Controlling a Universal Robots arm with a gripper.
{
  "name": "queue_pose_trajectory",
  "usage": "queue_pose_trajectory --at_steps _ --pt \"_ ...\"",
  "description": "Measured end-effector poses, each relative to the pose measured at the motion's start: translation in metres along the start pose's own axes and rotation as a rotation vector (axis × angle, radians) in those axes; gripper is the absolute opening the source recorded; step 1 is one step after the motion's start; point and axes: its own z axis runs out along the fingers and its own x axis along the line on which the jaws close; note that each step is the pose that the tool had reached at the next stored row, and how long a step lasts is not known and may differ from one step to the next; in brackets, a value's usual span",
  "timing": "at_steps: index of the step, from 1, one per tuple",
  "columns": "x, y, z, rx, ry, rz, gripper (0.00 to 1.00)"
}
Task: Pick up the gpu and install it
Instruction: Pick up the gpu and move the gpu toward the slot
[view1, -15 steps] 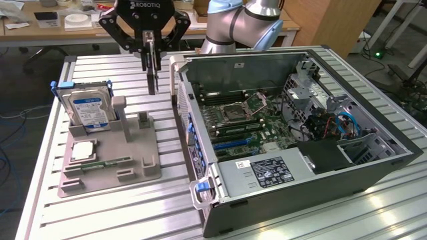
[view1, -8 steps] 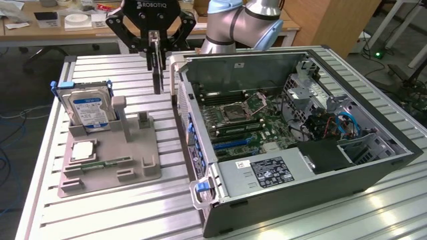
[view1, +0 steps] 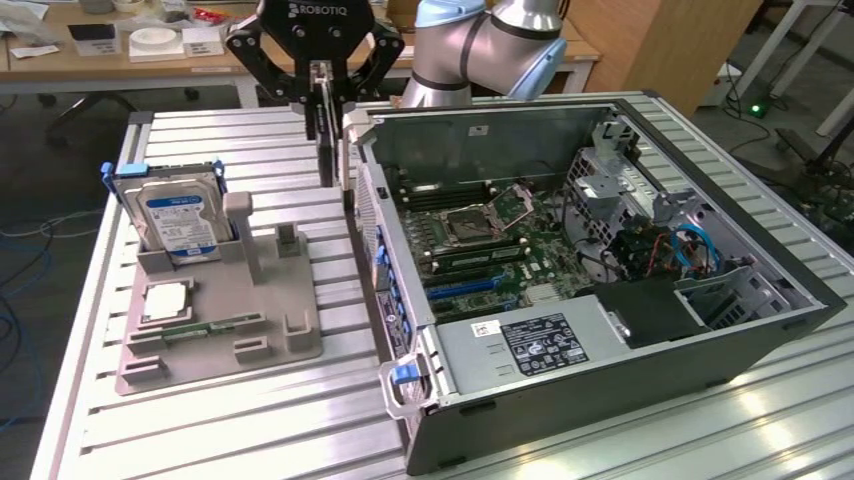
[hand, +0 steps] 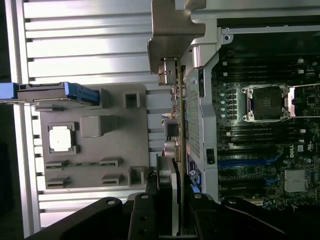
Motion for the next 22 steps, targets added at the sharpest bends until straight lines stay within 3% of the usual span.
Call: queue_pose_trajectory --at_steps 22 --pt "-0.025 0.0017 0.0 -0.0017 0.0002 0.0 0.28"
